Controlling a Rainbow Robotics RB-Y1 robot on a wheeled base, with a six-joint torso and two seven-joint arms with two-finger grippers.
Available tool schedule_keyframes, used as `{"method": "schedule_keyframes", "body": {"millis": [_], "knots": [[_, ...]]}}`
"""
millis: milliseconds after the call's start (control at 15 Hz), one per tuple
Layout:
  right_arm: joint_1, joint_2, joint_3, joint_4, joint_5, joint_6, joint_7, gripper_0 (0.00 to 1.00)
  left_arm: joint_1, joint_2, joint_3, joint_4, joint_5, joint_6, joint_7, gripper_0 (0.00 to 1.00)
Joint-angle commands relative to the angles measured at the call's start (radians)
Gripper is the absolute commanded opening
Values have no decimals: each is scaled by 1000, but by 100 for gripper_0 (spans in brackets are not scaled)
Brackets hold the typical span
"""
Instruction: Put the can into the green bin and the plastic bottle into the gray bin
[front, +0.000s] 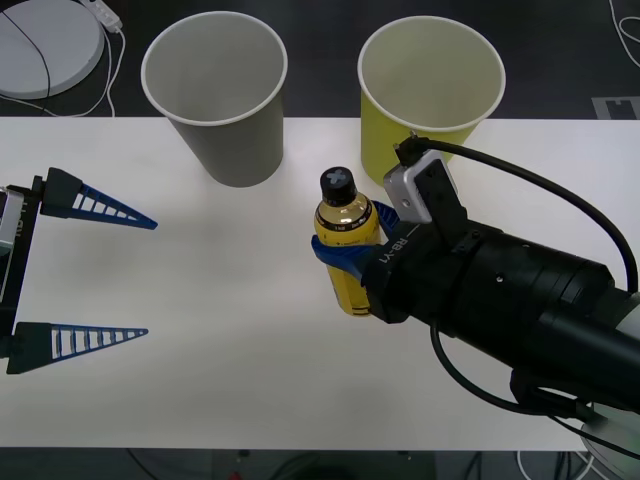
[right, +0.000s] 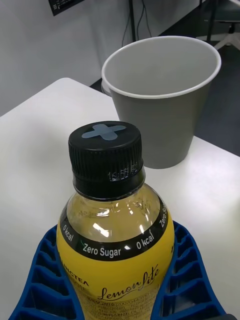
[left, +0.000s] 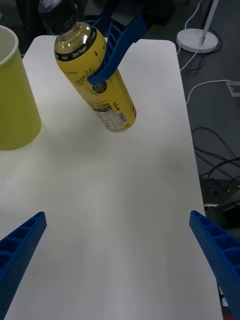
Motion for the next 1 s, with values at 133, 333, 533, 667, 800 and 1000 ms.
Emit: {"method": "schedule_keyframes", "body": {"millis": [133,333,533,667,800,1000], "knots": [[-107,45,1,0,-63,112,-7,0,0,0,0,0,0,0,0,100],[-168,76,-2,15,-95,132,-21,0,0,0,0,0,0,0,0,100],[-243,86,-11,46,-154,175,-33,0,0,0,0,0,0,0,0,100],[-291,99,-18,64,-200,209,-41,0,0,0,0,0,0,0,0,100],[-323,115,-45,86,-256,236,-42,0,0,0,0,0,0,0,0,100],[-400,149,-70,130,-341,312,-44,0,0,0,0,0,0,0,0,100]]}}
